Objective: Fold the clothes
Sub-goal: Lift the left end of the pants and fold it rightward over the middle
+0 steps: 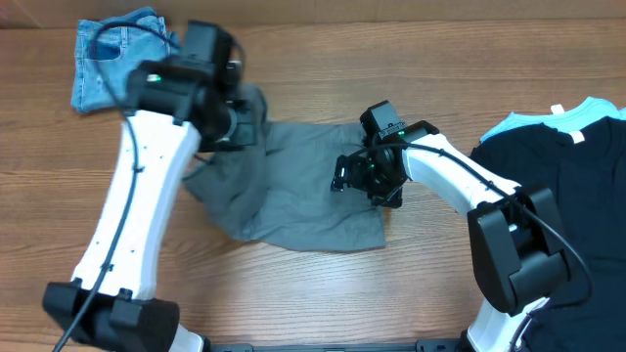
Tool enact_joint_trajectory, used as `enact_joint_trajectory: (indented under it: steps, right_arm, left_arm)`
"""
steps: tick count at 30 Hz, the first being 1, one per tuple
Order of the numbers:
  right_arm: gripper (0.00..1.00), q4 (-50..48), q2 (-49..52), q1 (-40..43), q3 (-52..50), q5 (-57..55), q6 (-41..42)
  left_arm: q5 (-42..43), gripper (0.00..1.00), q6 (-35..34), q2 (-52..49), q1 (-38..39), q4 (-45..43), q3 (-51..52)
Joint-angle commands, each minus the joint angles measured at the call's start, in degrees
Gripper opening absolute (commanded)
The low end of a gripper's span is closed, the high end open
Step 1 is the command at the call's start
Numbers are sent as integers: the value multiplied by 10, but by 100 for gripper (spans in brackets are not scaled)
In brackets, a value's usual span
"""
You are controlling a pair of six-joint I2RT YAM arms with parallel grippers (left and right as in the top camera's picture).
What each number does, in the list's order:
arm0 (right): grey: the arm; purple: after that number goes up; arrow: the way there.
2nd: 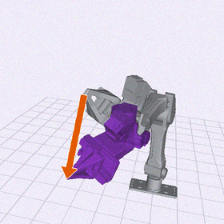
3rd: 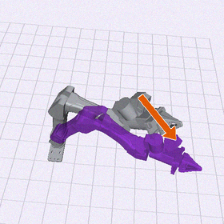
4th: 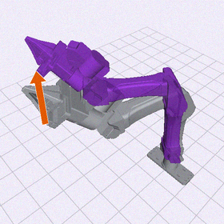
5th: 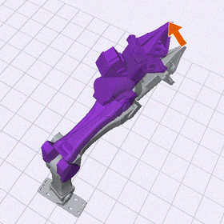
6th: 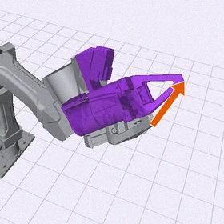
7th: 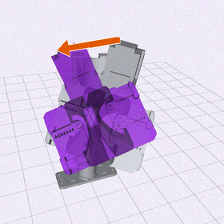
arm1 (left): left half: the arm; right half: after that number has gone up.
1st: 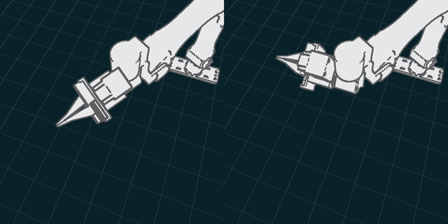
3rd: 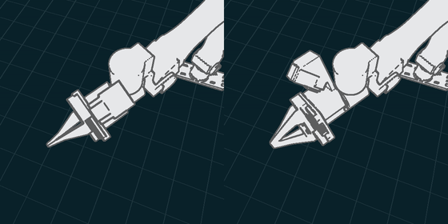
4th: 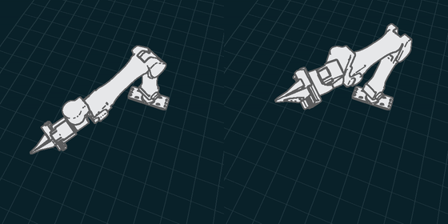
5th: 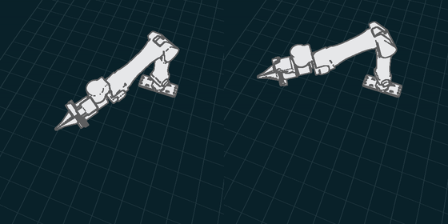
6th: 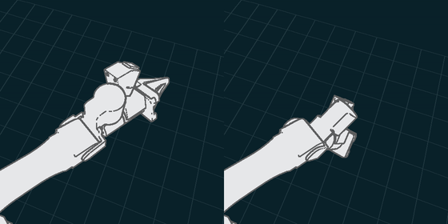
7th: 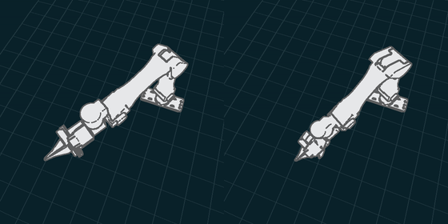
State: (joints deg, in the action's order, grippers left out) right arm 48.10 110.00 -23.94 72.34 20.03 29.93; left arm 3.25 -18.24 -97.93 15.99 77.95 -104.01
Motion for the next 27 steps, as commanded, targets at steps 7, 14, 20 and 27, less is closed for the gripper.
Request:
enact_joint_trajectory:
  steps: [7,14,20,27]
  right_arm:
    - [100,2,5,3,-2,25,-35]
    - [100,47,4,49,17,-5,-39]
    - [100,109,0,128,64,20,-123]
    - [100,121,0,180,65,45,-145]
  left_arm:
    - [41,4,-33,-88,100,-47,-7]
    - [43,4,-43,-153,119,-86,-7]
    - [46,4,-58,-168,120,-116,-7]
    - [56,90,-58,-175,133,-143,-7]
